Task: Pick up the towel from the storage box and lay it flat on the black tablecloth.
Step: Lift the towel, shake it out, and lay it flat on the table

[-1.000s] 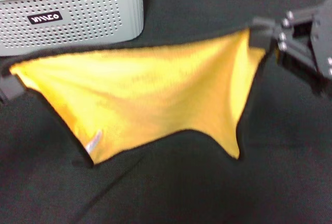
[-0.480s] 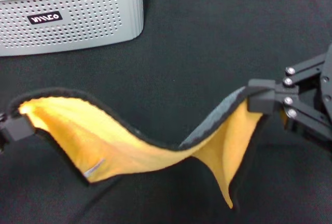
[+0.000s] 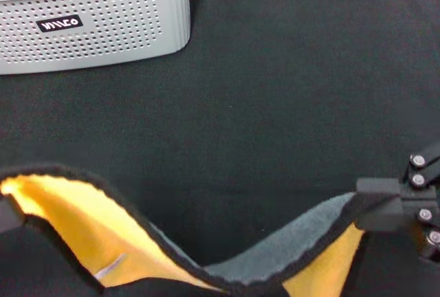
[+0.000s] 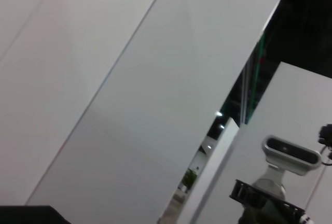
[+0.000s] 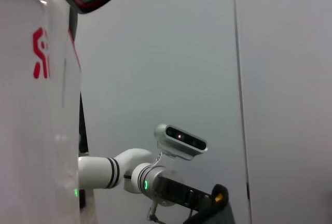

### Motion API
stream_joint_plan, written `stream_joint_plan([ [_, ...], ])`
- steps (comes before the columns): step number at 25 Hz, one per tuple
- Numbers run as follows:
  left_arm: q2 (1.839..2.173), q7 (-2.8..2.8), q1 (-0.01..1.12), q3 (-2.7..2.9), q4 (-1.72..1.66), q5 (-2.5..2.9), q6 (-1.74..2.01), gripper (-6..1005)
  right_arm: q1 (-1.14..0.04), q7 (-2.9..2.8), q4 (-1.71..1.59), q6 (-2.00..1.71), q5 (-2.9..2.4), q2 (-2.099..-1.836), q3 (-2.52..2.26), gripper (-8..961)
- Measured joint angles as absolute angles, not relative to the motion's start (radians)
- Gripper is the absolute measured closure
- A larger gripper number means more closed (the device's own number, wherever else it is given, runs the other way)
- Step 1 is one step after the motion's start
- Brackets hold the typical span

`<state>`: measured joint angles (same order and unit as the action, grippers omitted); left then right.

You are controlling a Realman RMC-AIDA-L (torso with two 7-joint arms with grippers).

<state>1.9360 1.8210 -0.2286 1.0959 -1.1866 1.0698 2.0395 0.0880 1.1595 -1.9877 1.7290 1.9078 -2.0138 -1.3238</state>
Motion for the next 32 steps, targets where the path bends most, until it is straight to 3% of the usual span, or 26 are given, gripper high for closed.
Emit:
stream_joint_plan([
  [7,1.926,1.825,-0.182,1.102,-1.117,1.106,2.038,980,0.067,1.163,-1.814,1.725,1.879,-2.013,-1.311,936],
  [21,1.98,1.738,0.263,0.874,-0.68,1.444,2.028,980,-0.165,1.203,-1.381,1.661,1.71,-2.007,-1.177,930],
  [32,2.011,1.7,0.343,0.836,-0.643,1.512,1.912,980,-0.393,1.252,-1.104,1.652,1.542,-2.003,-1.047,926],
])
